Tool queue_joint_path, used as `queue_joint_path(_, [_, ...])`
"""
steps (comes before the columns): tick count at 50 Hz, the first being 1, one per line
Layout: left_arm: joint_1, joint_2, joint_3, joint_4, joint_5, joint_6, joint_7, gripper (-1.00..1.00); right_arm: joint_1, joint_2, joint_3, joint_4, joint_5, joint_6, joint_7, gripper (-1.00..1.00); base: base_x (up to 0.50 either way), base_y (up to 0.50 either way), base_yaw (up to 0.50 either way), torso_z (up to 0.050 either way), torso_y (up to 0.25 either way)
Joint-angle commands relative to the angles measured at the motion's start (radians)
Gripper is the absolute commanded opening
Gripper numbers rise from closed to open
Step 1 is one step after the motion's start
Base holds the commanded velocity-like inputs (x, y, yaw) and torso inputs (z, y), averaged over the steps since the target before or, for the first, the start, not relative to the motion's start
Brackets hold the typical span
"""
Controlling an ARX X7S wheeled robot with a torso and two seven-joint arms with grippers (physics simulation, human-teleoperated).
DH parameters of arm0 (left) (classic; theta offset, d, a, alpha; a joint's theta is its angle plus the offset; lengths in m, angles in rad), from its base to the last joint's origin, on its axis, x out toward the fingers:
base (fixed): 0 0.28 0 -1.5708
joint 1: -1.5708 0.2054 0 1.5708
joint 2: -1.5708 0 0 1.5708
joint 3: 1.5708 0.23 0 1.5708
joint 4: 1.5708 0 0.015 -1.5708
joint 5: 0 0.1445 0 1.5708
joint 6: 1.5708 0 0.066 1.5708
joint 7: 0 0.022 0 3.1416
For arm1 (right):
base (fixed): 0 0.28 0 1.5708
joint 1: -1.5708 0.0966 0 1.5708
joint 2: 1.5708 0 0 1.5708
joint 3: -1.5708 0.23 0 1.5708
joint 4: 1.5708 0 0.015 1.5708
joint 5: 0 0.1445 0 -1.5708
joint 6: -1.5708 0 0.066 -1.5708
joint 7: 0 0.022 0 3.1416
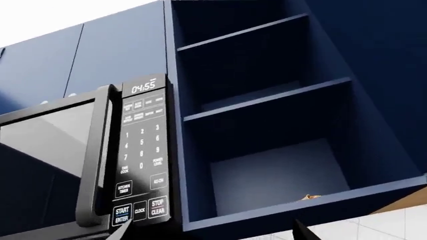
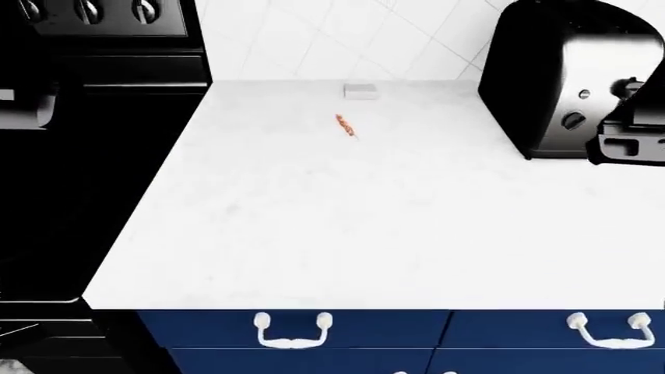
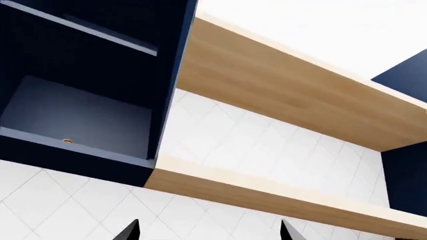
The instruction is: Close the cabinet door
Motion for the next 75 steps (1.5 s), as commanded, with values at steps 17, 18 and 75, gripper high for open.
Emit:
queue_joint_path(17, [-0.067,-0.028,0.11,-0.001,0.024,0.038,-0.029,1.0,0.015,0.014,-0.061,0.0,-0.021,-0.032,0.01,1.0,0.5,0.0,0.0,0.0,0.001])
queue_joint_path(18, [-0.069,-0.031,0.111,0.0,0.023,0.041,-0.03,1.0,0.015,0.014,-0.059,0.0,-0.02,-0.032,0.01,1.0,0.5,0.0,0.0,0.0,0.0])
queue_joint_path(75, [-0.164,-0.051,0.235,-0.006,0.024,0.083,-0.044,1.0,-0.011,0.109,0.577,0.195,0.404,0.267,-0.224,1.0,0.05,0.0,0.0,0.0,0.0])
